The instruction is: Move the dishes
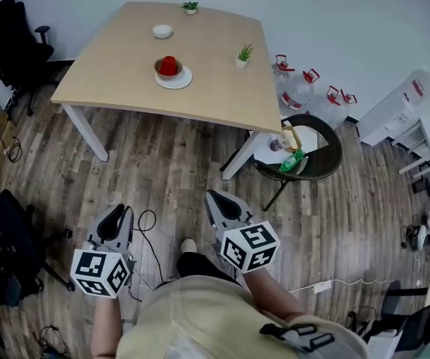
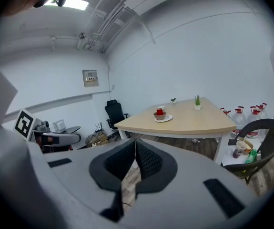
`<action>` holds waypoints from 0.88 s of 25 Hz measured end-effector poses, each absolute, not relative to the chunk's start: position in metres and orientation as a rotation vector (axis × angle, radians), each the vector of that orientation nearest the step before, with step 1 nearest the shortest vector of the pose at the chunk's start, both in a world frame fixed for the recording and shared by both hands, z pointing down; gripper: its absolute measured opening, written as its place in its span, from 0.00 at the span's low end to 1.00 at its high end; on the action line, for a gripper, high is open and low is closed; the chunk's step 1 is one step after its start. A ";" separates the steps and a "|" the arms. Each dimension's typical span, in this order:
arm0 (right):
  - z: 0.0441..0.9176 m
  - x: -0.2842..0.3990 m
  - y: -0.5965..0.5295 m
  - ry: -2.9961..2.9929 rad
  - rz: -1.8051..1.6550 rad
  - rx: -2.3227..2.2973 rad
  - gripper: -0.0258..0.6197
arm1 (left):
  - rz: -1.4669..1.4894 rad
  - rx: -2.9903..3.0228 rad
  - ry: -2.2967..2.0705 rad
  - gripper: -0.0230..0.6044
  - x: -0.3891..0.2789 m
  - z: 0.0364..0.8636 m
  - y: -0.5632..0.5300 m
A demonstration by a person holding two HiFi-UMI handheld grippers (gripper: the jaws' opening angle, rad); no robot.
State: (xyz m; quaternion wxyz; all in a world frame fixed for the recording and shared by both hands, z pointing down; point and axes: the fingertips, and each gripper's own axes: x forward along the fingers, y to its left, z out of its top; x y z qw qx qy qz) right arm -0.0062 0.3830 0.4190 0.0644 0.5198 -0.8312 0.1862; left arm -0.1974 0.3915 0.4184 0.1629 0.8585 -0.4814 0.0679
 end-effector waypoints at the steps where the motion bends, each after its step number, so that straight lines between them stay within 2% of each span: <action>1: 0.420 -0.004 0.377 -2.514 0.565 1.559 0.06 | 0.193 2.445 -1.368 0.15 -0.194 0.419 0.385; 17: 0.428 0.035 0.293 -2.587 0.607 1.415 0.07 | 0.243 2.459 -1.373 0.15 -0.132 0.424 0.286; 22: 0.433 0.049 0.279 -2.594 0.619 1.425 0.07 | 0.265 2.482 -1.378 0.23 -0.116 0.421 0.266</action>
